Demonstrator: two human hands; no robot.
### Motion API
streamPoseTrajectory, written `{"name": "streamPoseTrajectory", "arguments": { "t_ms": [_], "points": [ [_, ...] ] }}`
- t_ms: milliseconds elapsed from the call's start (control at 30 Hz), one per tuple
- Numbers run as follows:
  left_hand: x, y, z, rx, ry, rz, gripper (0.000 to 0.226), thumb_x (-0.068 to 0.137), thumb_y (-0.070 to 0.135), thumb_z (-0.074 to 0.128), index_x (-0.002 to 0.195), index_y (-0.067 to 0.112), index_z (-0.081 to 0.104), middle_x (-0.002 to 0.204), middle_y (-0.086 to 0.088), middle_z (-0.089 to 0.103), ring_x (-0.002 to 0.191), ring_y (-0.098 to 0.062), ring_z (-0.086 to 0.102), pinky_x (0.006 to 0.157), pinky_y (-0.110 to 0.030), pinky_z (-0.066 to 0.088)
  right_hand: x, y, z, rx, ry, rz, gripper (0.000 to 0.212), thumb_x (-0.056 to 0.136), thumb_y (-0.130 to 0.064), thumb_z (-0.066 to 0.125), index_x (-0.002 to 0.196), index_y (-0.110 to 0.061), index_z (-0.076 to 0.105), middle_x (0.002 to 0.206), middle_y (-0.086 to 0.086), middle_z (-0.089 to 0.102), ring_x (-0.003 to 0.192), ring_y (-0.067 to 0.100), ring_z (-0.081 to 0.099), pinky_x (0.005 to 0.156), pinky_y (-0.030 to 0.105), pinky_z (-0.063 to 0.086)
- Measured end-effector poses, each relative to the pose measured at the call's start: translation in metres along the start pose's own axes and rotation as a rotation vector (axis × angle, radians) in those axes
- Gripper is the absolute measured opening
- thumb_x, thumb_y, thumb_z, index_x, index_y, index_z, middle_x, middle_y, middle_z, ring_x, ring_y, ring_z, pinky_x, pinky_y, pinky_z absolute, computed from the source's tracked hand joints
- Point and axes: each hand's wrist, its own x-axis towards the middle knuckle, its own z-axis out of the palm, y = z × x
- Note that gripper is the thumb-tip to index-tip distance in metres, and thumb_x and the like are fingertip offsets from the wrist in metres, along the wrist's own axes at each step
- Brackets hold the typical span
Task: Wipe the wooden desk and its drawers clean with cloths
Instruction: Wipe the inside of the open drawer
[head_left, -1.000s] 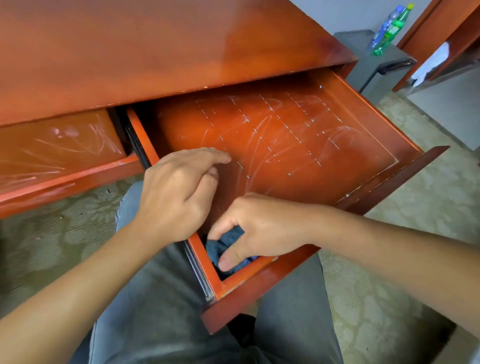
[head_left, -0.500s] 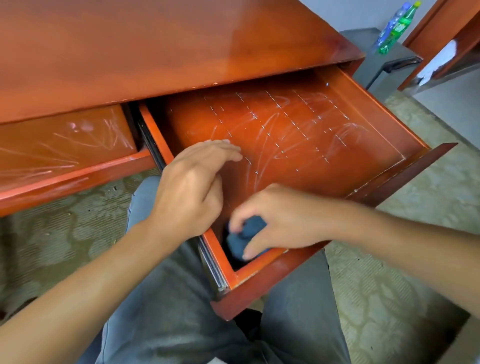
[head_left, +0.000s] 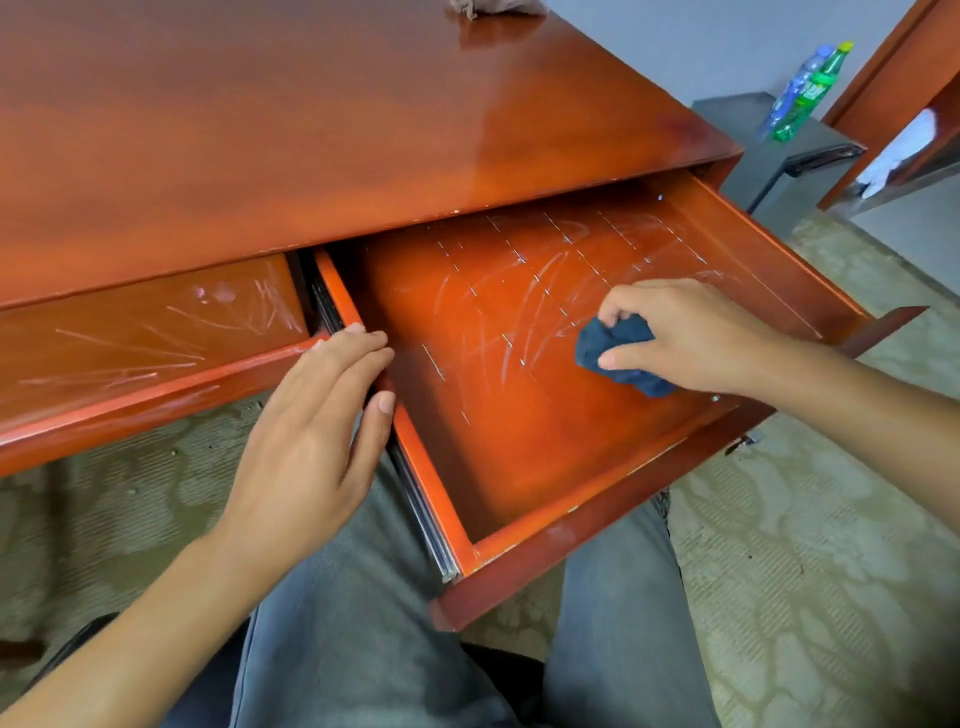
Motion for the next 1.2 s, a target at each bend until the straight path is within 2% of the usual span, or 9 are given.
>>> {"name": "streamPoseTrajectory", "arguments": {
  "t_ms": [133, 233, 433, 567, 667, 767, 867, 1033, 1200],
  "points": [
    [-0.001, -0.001, 0.0, -0.026, -0.05, -0.093, 0.058, 0.11, 0.041, 0.038, 0.155, 0.005, 0.043, 0.166, -0.001, 0.035, 0.158, -0.01, 0.019, 0.129, -0.038, 0.018, -0.025, -0.062, 0.014, 0.265, -0.274, -0.197, 0.032, 0.075, -0.046, 0.083, 0.101, -0.039, 0.066, 0.095, -0.021, 0.067, 0.09, -0.001, 0.062, 0.077, 0.022, 0.05],
    [-0.002, -0.005, -0.005, -0.021, -0.094, -0.056, 0.065, 0.108, 0.049, 0.039, 0.157, 0.006, 0.04, 0.167, 0.0, 0.033, 0.158, -0.01, 0.018, 0.13, -0.036, 0.014, -0.017, -0.093, 0.04, 0.212, -0.499, -0.335, 0.032, 0.078, -0.049, 0.081, 0.101, -0.038, 0.061, 0.1, -0.012, 0.064, 0.093, 0.011, 0.06, 0.084, 0.04, 0.052],
    [-0.002, -0.007, -0.018, 0.015, -0.19, -0.024, 0.088, 0.1, 0.072, 0.042, 0.162, 0.01, 0.032, 0.171, 0.003, 0.025, 0.16, -0.01, 0.012, 0.13, -0.039, 0.011, 0.062, -0.125, 0.048, 0.064, -0.013, -0.276, 0.032, 0.099, -0.049, 0.059, 0.112, -0.02, 0.053, 0.099, -0.003, 0.055, 0.097, 0.029, 0.057, 0.076, 0.041, 0.043],
    [-0.002, -0.005, -0.02, -0.008, -0.214, -0.118, 0.104, 0.092, 0.084, 0.039, 0.166, 0.016, 0.015, 0.174, 0.01, 0.006, 0.159, -0.004, -0.001, 0.131, -0.032, 0.002, 0.068, -0.148, 0.067, 0.134, 0.031, -0.262, 0.028, 0.101, -0.042, 0.058, 0.111, -0.019, 0.047, 0.107, 0.002, 0.061, 0.097, 0.033, 0.06, 0.076, 0.044, 0.047],
    [-0.002, -0.008, -0.018, -0.064, -0.22, -0.195, 0.119, 0.082, 0.093, 0.04, 0.167, 0.017, 0.006, 0.174, 0.013, -0.007, 0.157, -0.002, -0.012, 0.13, -0.035, -0.002, 0.038, -0.136, 0.058, 0.413, -0.109, -0.226, 0.024, 0.096, -0.038, 0.067, 0.108, -0.026, 0.051, 0.101, -0.003, 0.066, 0.093, 0.02, 0.065, 0.08, 0.045, 0.052],
    [-0.001, -0.01, -0.015, -0.095, -0.225, -0.189, 0.123, 0.078, 0.096, 0.041, 0.167, 0.016, 0.008, 0.174, 0.012, -0.004, 0.158, -0.004, -0.009, 0.13, -0.038, 0.0, -0.001, -0.118, 0.046, 0.618, -0.386, -0.242, 0.024, 0.09, -0.026, 0.076, 0.105, -0.029, 0.057, 0.103, -0.011, 0.07, 0.094, -0.007, 0.064, 0.085, 0.024, 0.049],
    [-0.002, -0.01, -0.015, -0.083, -0.219, -0.177, 0.126, 0.076, 0.097, 0.04, 0.167, 0.015, 0.009, 0.174, 0.012, -0.003, 0.159, -0.004, -0.007, 0.13, -0.031, -0.003, -0.023, -0.112, 0.046, 0.668, -0.53, -0.212, 0.028, 0.087, -0.019, 0.08, 0.101, -0.029, 0.058, 0.105, -0.008, 0.072, 0.097, 0.004, 0.069, 0.092, 0.032, 0.054],
    [-0.004, -0.009, -0.018, -0.038, -0.225, -0.155, 0.122, 0.079, 0.095, 0.037, 0.166, 0.012, 0.014, 0.175, 0.008, 0.002, 0.16, -0.008, -0.003, 0.13, -0.032, -0.001, 0.022, -0.136, 0.065, 0.726, -0.156, -0.075, 0.034, 0.084, -0.023, 0.082, 0.112, -0.029, 0.064, 0.116, -0.011, 0.07, 0.114, 0.006, 0.06, 0.099, 0.033, 0.046],
    [-0.004, -0.003, -0.019, -0.014, -0.24, -0.159, 0.119, 0.082, 0.094, 0.033, 0.166, 0.012, 0.013, 0.175, 0.006, 0.002, 0.16, -0.009, -0.003, 0.129, -0.032, -0.002, 0.112, -0.169, 0.066, 0.887, 0.062, 0.041, 0.027, 0.093, -0.02, 0.075, 0.118, -0.012, 0.07, 0.099, -0.008, 0.067, 0.092, 0.008, 0.061, 0.09, 0.029, 0.05]
  ]
}}
